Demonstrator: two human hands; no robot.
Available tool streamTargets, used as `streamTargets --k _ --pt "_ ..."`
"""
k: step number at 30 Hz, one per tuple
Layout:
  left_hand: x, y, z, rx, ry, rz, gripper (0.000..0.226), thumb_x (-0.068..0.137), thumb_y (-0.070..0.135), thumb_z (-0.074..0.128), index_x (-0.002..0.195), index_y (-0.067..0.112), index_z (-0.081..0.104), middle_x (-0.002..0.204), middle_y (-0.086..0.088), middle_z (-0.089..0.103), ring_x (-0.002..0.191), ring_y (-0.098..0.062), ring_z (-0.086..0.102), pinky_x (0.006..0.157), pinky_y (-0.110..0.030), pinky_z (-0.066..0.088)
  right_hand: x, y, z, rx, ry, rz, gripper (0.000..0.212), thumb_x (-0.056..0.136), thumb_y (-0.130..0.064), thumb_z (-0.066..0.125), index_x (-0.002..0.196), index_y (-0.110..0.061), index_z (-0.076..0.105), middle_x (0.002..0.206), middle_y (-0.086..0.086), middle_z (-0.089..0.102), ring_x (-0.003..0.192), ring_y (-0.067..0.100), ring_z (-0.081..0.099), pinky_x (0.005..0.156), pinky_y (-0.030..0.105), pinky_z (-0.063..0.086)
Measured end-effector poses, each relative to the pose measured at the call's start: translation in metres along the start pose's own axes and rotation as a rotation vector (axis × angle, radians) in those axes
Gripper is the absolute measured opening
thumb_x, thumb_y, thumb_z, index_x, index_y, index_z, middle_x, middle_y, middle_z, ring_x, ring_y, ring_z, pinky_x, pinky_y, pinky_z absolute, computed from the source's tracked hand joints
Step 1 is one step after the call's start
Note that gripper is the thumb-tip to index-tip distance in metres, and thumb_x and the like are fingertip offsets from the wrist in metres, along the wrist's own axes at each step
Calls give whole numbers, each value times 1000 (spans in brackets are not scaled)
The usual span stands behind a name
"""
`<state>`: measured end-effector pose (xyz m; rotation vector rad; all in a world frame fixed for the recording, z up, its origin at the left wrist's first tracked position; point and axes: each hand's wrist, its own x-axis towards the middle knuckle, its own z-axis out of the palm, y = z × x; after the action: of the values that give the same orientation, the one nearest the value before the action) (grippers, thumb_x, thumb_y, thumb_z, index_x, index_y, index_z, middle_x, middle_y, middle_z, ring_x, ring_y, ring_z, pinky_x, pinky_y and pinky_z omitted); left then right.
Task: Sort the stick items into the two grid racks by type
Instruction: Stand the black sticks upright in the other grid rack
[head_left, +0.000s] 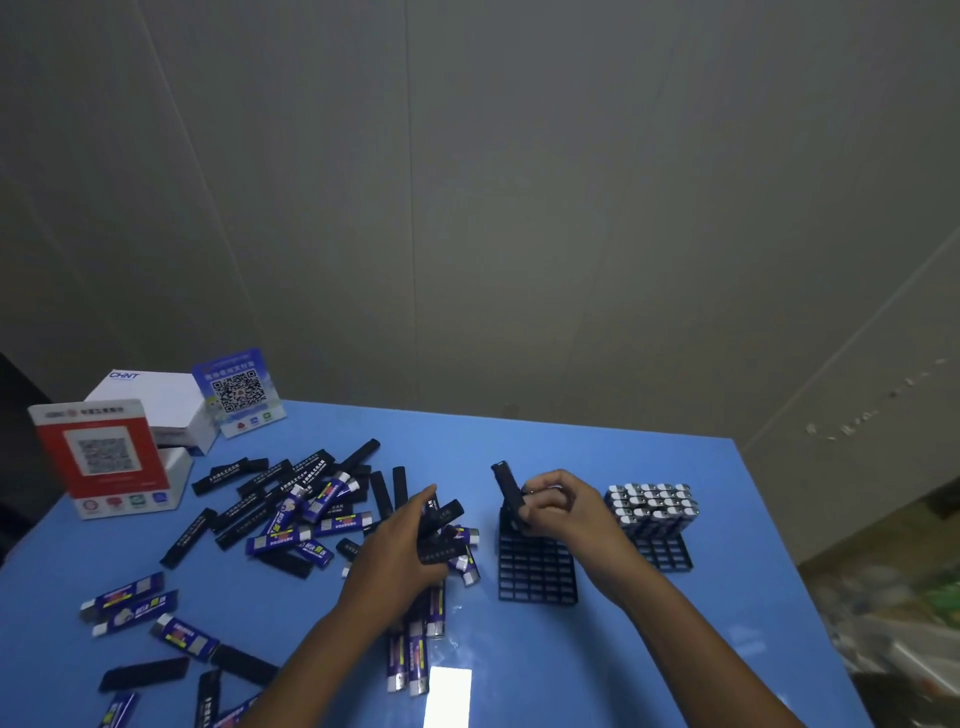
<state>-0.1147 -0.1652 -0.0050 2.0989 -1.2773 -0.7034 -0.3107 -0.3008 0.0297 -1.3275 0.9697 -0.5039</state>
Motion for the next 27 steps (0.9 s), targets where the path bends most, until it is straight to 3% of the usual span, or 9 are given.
streamTargets --k 2,6,10,14,18,27 --pt "5 0 -2 8 -1 -2 92 77 24 78 150 38 24 147 5 45 132 -17 45 95 -30 49 2 1 0 -83 -35 -61 41 86 -1 72 119 -22 59 88 5 69 84 22 70 98 50 54" --pt "11 0 1 19 -3 4 94 76 25 80 150 40 23 146 4 46 132 -18 45 98 -35 49 0 -3 -1 -276 -92 -221 68 90 2 65 137 -43 48 90 1 57 77 14 61 89 34 55" --pt "15 4 4 26 -3 9 94 75 26 80 150 39 24 146 3 47 132 -19 45 99 -38 48 -1 -6 -3 -307 -90 -272 59 89 3 65 126 -42 56 88 -2 56 74 16 60 77 25 51" --pt "14 9 8 10 5 -4 94 75 25 80 150 38 24 144 4 47 131 -17 45 99 -35 48 2 -4 -11 -370 -9 -291 35 90 -4 69 107 -35 62 85 1 63 70 16 61 71 24 50" --pt "12 10 14 15 26 -35 94 75 26 80 149 40 24 142 6 49 127 -15 49 96 -34 50 11 5 -19 -435 56 -297 22 88 -13 74 93 -32 63 83 -6 71 83 7 69 74 21 54" --pt "0 10 25 -8 52 -106 94 74 23 77 149 45 24 141 10 50 120 -13 53 89 -35 54 33 31 -22 -642 41 -356 29 82 -3 76 86 -29 64 85 -8 61 78 9 60 70 14 48"
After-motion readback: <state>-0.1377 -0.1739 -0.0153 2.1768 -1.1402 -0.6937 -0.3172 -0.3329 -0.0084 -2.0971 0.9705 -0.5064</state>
